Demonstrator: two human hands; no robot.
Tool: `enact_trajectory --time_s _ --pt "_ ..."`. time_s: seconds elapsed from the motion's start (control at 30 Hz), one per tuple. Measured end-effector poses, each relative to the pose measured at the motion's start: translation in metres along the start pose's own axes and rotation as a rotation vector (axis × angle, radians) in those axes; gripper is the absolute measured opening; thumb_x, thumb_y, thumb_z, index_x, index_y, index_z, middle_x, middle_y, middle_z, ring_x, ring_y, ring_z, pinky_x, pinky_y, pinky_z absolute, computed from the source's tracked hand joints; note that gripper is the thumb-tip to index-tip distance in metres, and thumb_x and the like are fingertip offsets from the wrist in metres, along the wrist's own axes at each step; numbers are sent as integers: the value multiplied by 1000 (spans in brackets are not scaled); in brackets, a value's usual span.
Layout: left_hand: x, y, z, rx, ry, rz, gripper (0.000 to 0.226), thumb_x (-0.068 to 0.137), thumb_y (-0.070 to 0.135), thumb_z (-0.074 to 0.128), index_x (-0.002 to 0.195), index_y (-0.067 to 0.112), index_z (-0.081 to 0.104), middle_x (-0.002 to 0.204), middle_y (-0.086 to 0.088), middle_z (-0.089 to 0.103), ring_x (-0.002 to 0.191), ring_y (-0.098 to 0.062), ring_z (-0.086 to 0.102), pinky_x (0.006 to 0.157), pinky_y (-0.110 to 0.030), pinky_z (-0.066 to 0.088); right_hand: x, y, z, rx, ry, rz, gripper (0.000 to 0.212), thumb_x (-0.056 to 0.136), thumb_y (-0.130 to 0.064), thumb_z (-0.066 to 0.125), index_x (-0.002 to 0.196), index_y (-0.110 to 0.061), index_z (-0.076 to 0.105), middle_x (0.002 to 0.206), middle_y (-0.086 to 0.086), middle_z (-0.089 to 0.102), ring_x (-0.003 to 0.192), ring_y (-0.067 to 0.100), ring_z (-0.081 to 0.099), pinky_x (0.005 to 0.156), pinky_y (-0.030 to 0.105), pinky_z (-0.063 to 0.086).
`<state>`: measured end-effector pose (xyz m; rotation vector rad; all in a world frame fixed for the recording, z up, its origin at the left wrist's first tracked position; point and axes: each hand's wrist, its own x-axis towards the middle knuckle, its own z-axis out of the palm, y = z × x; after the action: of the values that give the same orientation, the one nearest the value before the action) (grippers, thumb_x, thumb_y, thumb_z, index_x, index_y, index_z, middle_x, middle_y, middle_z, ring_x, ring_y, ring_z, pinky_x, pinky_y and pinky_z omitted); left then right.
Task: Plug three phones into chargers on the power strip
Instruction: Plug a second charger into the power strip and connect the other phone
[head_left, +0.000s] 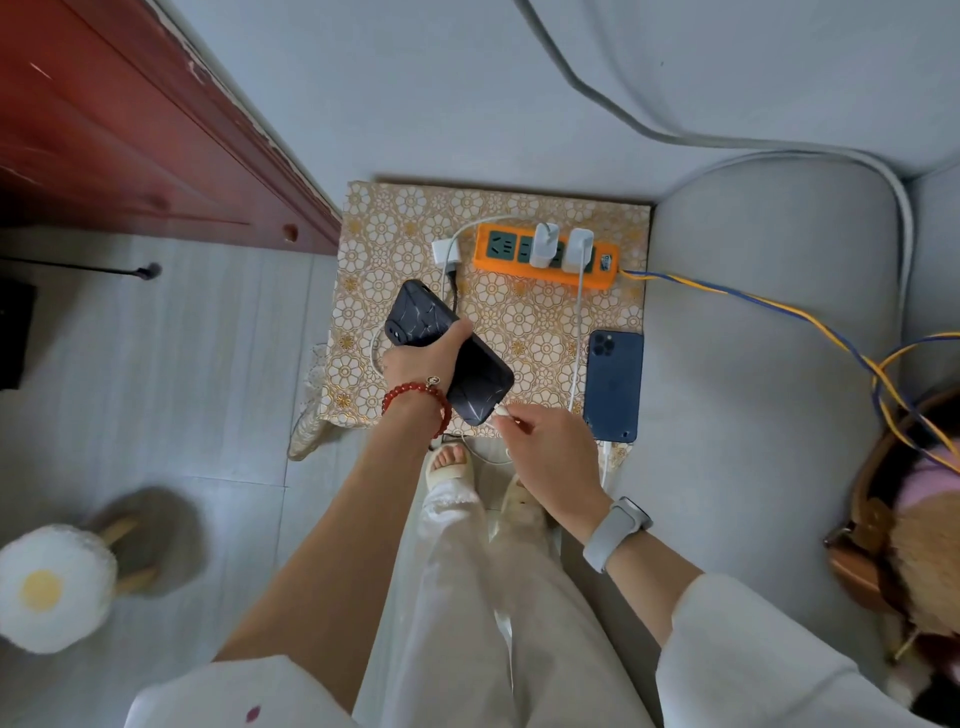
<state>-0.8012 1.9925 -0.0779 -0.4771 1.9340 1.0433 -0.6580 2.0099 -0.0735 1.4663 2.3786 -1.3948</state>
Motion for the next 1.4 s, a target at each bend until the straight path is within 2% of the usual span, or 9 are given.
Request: enact_trajectory --time_s 0.1,0.37,0.5,0.63,0.73,0.87,1.0,1.23,1.4 --pt "0 -2 1 35 22 44 72 53 39 77 109 2 51 108 -15 62 94 -29 61 84 -44 55 4 -2 -1 -16 -51 33 42 85 -22 52 45 -17 39 47 6 52 55 26 57 55 37 44" --pt "3 -11 8 221 1 96 100 49 45 75 125 -3 32 126 -17 48 112 -33 51 94 -47 47 2 8 7 -12 -131 65 32 85 -26 49 55 -15 50 61 8 65 61 23 59 62 36 49" --pt "8 -25 22 417 -74 158 98 55 44 75 127 -2 27 129 -18 42 115 -33 47 94 -46 46 10 40 -11 -122 -135 2 28 80 -42 58 93 -17 65 93 -5 61 93 11 49 84 31 39" --pt "21 -42 40 688 -81 301 92 65 44 69 131 4 20 134 -17 31 116 -33 42 81 -37 39 16 78 -29 -40 28 162 41 84 -29 59 120 -15 46 116 -3 44 112 21 50 90 34 44" --pt "35 -51 53 799 -67 356 93 65 46 68 132 4 19 133 -16 31 113 -33 45 76 -38 39 33 92 -21 103 -106 300 55 91 -26 49 140 -15 25 139 5 42 125 22 45 100 35 39" --pt "48 -61 67 924 -53 439 96 61 50 68 132 7 21 130 -15 34 112 -35 47 84 -44 44 54 100 -10 120 -168 320 26 94 -20 43 117 -11 51 110 9 67 108 24 59 76 23 45" --pt "50 -72 87 1007 -50 480 93 61 49 69 129 4 24 127 -16 37 112 -36 46 85 -44 44 50 113 -23 -4 77 254 21 94 -16 40 97 -7 59 84 13 70 81 31 65 71 39 52" --pt "42 -94 139 1093 80 477 88 62 45 70 127 4 25 124 -14 35 114 -31 34 76 -41 46 45 129 -48 -77 188 199 22 95 -16 43 105 -8 61 85 12 71 81 32 65 70 38 51" --pt "44 -103 145 1134 171 492 96 66 48 71 133 4 19 128 -15 35 114 -32 37 87 -46 43 46 129 -51 -36 185 226 22 95 -16 42 104 -9 62 87 12 72 83 32 66 73 38 51"
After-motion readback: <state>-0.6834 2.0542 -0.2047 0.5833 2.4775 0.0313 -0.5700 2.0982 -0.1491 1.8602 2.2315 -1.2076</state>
